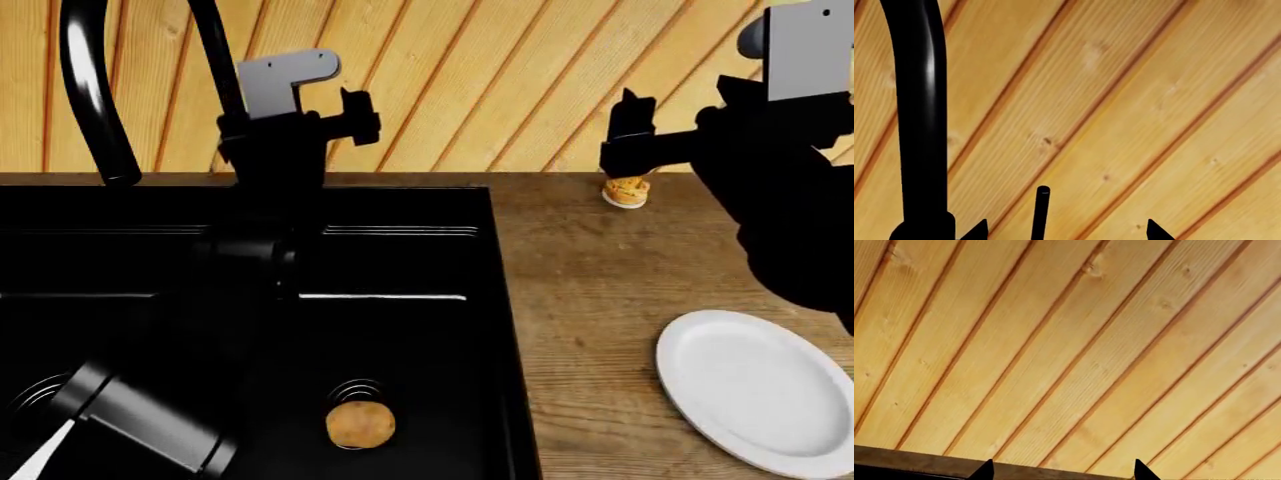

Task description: Pick the potato from the counter and place it in the sink. Then turn on the sink faucet.

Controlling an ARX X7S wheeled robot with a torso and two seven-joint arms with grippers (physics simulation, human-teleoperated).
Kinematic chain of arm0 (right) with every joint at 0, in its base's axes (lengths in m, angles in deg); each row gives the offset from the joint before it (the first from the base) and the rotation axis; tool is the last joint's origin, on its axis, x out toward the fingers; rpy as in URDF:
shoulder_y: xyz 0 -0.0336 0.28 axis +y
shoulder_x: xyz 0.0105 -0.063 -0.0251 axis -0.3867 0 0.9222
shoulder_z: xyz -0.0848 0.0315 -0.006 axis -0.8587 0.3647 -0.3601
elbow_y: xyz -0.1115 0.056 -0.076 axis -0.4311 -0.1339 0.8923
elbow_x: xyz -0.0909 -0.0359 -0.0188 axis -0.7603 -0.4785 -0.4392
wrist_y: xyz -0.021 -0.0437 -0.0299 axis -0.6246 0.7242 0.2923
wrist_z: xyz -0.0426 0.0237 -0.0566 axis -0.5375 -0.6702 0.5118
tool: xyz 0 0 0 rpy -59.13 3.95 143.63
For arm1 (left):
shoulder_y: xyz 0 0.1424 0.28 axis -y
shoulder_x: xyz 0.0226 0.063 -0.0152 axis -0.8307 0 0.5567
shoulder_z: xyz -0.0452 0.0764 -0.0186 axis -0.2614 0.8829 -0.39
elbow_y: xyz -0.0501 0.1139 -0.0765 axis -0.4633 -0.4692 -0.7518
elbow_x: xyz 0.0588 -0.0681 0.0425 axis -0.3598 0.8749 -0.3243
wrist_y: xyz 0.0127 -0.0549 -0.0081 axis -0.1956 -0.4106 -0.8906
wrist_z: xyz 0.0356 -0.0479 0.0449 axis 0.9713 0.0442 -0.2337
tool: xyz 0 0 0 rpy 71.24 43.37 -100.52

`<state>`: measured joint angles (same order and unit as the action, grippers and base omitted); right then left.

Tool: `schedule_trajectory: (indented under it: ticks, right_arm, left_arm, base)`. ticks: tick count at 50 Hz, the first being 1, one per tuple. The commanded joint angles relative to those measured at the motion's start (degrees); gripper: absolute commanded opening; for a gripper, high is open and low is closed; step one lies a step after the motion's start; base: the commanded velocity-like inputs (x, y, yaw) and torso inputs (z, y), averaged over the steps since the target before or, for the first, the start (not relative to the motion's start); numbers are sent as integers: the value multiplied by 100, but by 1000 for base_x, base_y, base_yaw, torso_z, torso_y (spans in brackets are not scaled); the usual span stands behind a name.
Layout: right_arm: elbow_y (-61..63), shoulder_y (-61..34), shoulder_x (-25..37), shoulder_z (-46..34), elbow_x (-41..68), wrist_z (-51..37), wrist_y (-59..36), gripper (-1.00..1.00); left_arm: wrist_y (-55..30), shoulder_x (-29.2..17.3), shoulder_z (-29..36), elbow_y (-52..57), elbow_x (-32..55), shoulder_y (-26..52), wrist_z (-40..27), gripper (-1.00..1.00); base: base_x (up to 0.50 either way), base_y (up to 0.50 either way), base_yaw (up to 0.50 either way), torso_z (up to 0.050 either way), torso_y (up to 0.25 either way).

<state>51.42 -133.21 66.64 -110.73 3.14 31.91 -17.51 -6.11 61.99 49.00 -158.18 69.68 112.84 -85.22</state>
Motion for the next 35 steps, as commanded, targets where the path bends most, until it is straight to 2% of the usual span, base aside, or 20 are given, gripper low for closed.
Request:
schedule_trajectory:
  ticks: [1, 11, 18, 35]
  right_arm:
    - [-39, 56, -6, -7, -36, 53, 69, 100]
    - [-38, 96, 9, -3, -34, 77, 99, 100]
    - [-49, 176, 21, 9, -40, 99, 156, 100]
    - [-64, 260, 5, -24, -77, 179, 227, 100]
  left_arm:
    - [18, 0, 225, 0, 197, 63, -18, 100]
    - [80, 0, 711, 0, 646, 157, -54, 100]
    - [254, 0, 948, 0, 624, 143, -155, 100]
    - [123, 0, 284, -1, 177, 158, -103, 100]
  base:
    - [0, 0, 0, 0, 0]
    - [0, 0, 0, 0, 0]
    - [0, 0, 0, 0, 0]
    - [0, 0, 0, 0, -212]
